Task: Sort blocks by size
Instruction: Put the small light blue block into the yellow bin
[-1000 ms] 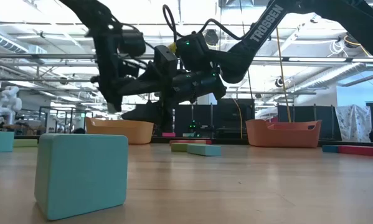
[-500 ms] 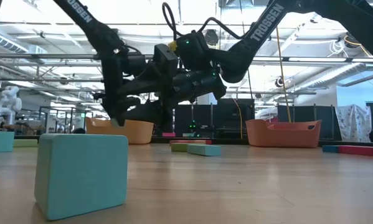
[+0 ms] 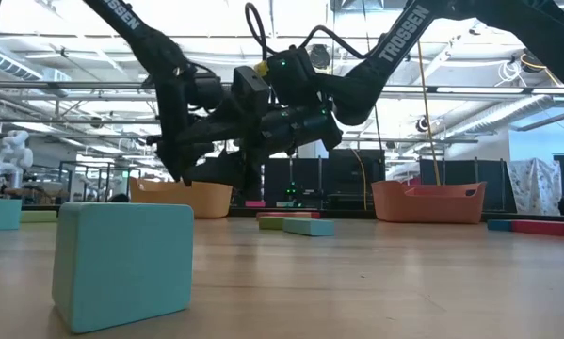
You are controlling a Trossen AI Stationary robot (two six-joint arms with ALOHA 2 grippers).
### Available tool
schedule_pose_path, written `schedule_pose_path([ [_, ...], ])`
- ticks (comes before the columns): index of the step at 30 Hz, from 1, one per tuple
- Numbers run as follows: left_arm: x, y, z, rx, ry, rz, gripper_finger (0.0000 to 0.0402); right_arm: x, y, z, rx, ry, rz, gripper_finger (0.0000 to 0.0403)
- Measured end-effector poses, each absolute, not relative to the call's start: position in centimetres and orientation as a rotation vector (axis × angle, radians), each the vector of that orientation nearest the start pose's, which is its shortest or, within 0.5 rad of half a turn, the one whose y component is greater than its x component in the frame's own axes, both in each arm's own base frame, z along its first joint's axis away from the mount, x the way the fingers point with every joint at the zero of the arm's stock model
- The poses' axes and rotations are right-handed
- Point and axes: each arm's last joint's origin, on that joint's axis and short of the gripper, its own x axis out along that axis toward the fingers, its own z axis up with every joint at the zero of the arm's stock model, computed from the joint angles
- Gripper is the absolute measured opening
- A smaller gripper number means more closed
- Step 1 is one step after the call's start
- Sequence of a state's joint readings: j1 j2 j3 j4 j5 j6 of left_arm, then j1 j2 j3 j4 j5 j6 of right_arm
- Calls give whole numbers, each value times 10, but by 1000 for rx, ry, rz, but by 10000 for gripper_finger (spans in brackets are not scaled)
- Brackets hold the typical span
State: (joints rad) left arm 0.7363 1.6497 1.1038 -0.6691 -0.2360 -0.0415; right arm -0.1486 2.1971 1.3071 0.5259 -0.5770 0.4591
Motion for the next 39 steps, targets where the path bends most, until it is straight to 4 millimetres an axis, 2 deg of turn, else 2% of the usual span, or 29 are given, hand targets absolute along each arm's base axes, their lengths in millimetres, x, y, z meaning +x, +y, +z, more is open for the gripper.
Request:
schedule_pose_path([
  [7, 245, 192, 217, -305, 1297, 778, 217, 459, -53, 132, 578, 437, 339, 276],
  [11, 255, 170, 222, -278, 1351, 723, 218, 459, -53, 132, 577, 437, 339, 276],
  [16, 257, 138, 234, -257, 1387, 678, 218, 458, -53, 131, 574, 450, 339, 276],
  [23, 240, 101, 270, -264, 1257, 658, 218, 457, -52, 128, 556, 469, 343, 276],
  [30, 218, 66, 290, -257, 1212, 611, 218, 457, -52, 128, 554, 477, 342, 276],
  [34, 214, 39, 290, -243, 1201, 529, 218, 457, -52, 127, 547, 483, 342, 276],
  [39, 210, 1, 274, -268, 1249, 459, 218, 457, -51, 127, 547, 485, 345, 276],
])
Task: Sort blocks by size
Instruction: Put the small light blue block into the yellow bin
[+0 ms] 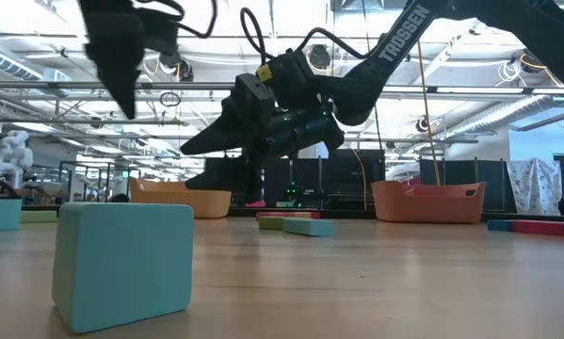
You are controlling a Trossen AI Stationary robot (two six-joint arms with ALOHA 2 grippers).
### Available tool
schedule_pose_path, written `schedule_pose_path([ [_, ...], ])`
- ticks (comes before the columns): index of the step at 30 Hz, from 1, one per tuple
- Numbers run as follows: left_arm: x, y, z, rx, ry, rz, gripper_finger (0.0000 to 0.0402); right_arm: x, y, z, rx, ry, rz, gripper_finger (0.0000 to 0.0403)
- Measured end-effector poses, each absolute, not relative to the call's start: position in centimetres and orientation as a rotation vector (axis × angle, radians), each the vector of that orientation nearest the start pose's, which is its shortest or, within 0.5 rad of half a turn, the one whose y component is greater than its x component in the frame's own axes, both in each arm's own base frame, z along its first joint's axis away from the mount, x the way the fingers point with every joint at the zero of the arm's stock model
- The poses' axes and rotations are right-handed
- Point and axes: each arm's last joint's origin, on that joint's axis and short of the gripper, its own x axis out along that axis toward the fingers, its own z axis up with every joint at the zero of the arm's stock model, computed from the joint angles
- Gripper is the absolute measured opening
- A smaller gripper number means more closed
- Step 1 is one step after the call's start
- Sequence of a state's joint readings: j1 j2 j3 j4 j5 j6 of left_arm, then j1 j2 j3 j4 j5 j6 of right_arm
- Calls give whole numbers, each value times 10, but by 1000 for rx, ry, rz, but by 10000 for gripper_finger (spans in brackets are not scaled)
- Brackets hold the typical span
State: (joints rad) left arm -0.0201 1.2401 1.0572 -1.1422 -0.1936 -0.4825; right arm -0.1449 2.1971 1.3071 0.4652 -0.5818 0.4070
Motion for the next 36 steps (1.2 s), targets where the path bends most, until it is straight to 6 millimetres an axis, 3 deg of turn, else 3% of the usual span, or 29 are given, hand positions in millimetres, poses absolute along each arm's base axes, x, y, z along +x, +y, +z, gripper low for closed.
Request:
schedule_pose_path([
  [9, 198, -44, 254, -357, 1284, 485, 218, 459, -29, 126, 546, 499, 354, 276],
  [14, 184, -61, 233, -432, 1321, 573, 219, 460, -20, 127, 536, 495, 343, 276],
  [19, 173, -64, 213, -469, 1365, 655, 219, 461, -20, 128, 540, 480, 345, 276],
  [27, 170, -65, 193, -532, 1375, 631, 226, 461, -20, 128, 539, 478, 346, 276],
  [36, 159, -62, 173, -585, 1440, 680, 292, 461, -20, 128, 540, 483, 345, 276],
])
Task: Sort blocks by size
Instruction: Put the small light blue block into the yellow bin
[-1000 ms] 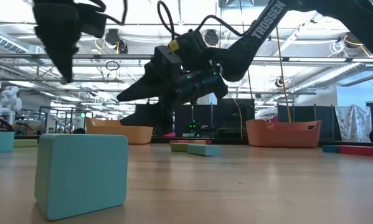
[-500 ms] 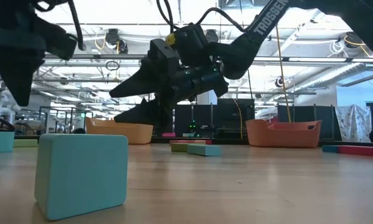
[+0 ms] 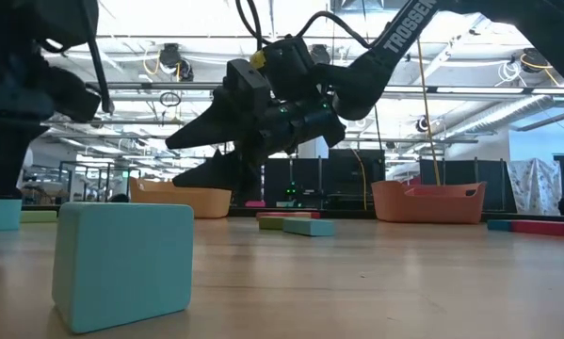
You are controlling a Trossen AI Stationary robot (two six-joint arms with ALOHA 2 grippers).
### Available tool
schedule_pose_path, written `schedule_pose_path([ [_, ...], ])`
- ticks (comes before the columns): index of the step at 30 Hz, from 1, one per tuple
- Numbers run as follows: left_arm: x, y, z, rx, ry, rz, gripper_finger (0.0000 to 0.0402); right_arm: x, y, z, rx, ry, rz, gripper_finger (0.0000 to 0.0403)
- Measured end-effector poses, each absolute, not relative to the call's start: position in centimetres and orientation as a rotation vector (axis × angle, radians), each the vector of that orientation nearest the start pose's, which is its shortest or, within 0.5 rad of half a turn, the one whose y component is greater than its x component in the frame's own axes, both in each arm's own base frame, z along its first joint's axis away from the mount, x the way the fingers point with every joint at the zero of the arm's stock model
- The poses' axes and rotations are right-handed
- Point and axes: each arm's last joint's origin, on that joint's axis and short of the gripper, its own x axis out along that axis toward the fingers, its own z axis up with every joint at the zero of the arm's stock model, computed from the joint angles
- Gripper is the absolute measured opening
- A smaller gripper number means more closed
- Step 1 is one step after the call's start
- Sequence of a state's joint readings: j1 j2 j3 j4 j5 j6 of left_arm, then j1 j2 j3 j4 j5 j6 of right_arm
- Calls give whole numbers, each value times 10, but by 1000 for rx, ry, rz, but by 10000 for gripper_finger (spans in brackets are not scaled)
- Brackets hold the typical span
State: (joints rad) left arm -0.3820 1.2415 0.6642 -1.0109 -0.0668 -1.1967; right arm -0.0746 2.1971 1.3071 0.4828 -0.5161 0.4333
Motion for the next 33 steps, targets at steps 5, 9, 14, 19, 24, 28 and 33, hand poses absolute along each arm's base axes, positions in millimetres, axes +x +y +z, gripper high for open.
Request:
schedule_pose_path([
  [5, 161, -64, 164, -617, 1431, 606, 308, 461, -20, 128, 540, 483, 345, 276],
  [9, 159, -62, 162, -609, 1443, 620, 304, 461, -20, 128, 540, 483, 345, 276],
  [14, 158, -62, 161, -596, 1437, 630, 269, 461, -20, 128, 541, 484, 345, 276],
  [19, 159, -60, 161, -575, 1415, 646, 208, 461, -20, 128, 541, 484, 345, 276],
  [24, 160, -56, 161, -584, 1412, 656, 143, 461, -20, 128, 541, 484, 345, 276],
  [28, 161, -53, 162, -590, 1411, 658, 124, 461, -20, 128, 541, 484, 345, 276],
  [33, 163, -49, 162, -574, 1412, 647, 124, 461, -20, 128, 541, 484, 345, 276],
])
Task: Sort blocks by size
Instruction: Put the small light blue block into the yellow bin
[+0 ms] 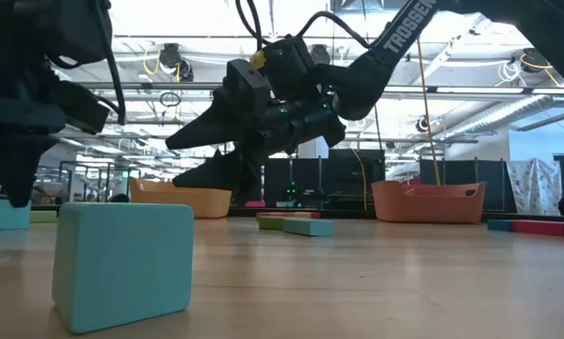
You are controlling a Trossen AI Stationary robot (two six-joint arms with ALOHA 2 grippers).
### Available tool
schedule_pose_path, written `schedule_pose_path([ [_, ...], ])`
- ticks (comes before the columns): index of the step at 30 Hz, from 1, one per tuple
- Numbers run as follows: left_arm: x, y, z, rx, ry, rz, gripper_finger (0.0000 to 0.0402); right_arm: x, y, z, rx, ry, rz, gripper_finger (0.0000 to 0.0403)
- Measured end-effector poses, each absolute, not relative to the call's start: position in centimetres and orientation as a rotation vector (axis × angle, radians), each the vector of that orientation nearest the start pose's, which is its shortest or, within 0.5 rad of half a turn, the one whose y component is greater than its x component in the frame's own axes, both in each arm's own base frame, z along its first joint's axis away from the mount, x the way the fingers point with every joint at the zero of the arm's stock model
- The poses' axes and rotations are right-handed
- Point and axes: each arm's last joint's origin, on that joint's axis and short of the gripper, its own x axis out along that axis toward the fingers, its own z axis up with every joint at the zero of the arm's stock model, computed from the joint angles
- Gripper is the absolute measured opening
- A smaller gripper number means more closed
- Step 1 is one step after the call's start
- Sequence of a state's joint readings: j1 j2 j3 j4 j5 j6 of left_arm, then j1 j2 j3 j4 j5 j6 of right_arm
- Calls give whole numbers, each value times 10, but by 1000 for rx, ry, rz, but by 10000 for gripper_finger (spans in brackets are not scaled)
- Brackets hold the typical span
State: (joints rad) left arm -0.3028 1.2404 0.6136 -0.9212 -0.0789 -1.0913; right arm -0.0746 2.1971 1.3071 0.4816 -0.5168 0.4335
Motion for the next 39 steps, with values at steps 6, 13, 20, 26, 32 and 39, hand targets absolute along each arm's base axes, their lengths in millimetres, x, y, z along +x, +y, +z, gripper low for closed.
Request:
schedule_pose_path([
  [6, 170, -40, 168, -567, 1396, 635, 128, 461, -20, 129, 553, 475, 345, 276],
  [13, 190, -25, 194, -532, 1306, 597, 130, 461, -20, 129, 555, 474, 345, 276],
  [20, 207, 17, 227, -435, 1193, 654, 131, 462, -19, 130, 560, 467, 347, 276],
  [26, 210, 68, 252, -405, 1093, 728, 132, 462, -18, 130, 559, 466, 349, 276],
  [32, 204, 119, 259, -406, 961, 825, 132, 462, -18, 130, 558, 463, 350, 276],
  [39, 211, 168, 240, -438, 896, 906, 132, 462, -18, 131, 557, 461, 350, 276],
])
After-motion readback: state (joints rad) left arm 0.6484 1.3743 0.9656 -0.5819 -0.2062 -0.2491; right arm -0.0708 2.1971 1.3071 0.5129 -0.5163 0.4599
